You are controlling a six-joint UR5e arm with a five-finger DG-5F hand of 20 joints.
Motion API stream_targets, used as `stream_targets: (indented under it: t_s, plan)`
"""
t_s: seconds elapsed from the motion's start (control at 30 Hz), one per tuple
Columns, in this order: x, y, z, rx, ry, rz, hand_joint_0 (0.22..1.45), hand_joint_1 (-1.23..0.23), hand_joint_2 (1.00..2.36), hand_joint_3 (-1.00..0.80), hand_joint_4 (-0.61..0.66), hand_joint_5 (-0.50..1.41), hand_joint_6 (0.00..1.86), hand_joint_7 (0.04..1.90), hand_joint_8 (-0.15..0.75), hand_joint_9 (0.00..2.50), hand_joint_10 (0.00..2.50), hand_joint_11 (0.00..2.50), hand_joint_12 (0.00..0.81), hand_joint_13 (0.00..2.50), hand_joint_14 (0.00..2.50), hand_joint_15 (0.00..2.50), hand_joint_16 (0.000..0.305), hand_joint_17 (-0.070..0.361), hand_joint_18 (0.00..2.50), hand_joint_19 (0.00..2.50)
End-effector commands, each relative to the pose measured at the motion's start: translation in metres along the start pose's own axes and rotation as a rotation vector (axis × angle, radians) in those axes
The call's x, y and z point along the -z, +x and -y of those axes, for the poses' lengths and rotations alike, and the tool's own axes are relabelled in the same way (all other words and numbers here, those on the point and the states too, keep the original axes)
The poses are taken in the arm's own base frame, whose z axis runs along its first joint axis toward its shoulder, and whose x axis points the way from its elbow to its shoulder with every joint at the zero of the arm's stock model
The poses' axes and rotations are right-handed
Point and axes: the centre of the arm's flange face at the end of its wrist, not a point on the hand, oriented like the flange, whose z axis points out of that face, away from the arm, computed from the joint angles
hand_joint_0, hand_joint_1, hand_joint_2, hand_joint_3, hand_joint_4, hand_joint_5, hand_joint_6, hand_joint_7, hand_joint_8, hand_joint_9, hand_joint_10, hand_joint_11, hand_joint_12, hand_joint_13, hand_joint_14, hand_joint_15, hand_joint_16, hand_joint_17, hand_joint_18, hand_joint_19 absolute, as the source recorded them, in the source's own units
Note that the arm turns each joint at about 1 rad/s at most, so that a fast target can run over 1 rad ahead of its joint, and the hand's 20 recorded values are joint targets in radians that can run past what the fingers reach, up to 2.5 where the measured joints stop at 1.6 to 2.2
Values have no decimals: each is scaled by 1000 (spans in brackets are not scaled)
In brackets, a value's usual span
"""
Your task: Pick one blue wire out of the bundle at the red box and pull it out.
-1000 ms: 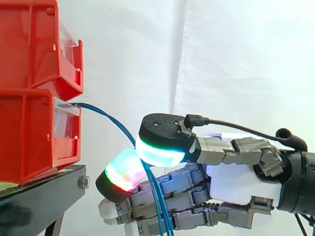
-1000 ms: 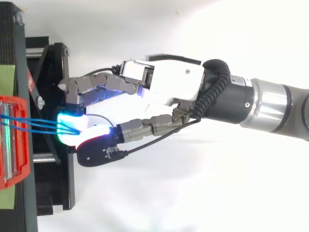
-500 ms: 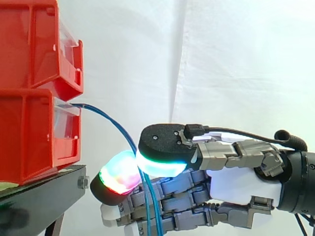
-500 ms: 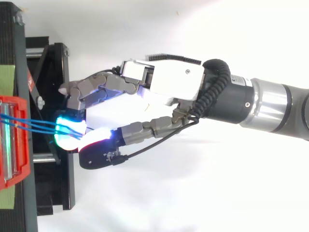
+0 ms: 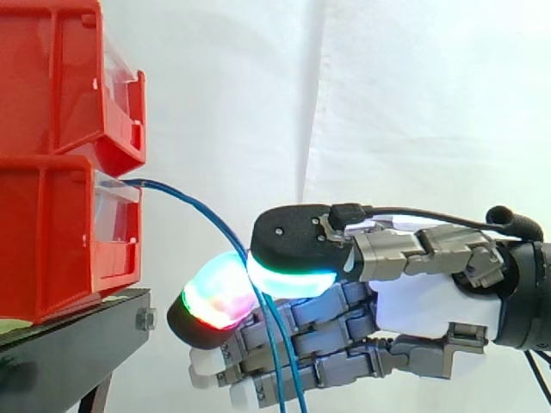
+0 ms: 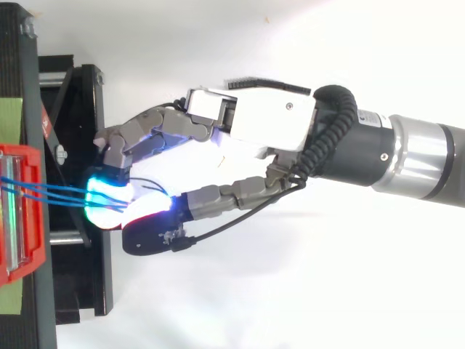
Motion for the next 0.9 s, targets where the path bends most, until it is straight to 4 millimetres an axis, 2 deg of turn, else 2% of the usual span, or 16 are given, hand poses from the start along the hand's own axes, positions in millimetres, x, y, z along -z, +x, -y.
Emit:
stream_targets:
  t_s: [0.0, 0.27, 0.7, 0.87]
  plan:
    - [3, -1, -5, 15, 15, -26, 613, -759, 1010, 21, 278, -144, 844, 701, 307, 742, 16, 382, 415, 353, 8, 202, 72, 161, 264, 353]
    - [10, -2, -21, 71, 50, -96, 614, -754, 1009, 28, 298, -143, 852, 680, 308, 770, 17, 413, 418, 361, 9, 209, 72, 162, 278, 356]
    - [21, -19, -44, 89, 104, -148, 583, -733, 1003, 9, 399, -135, 851, 710, 326, 832, 14, 428, 441, 380, 9, 219, 77, 173, 286, 361]
    - [26, -24, -51, 97, 133, -178, 559, -697, 1007, -89, 356, -133, 854, 755, 326, 827, 17, 427, 438, 376, 9, 230, 77, 172, 267, 373]
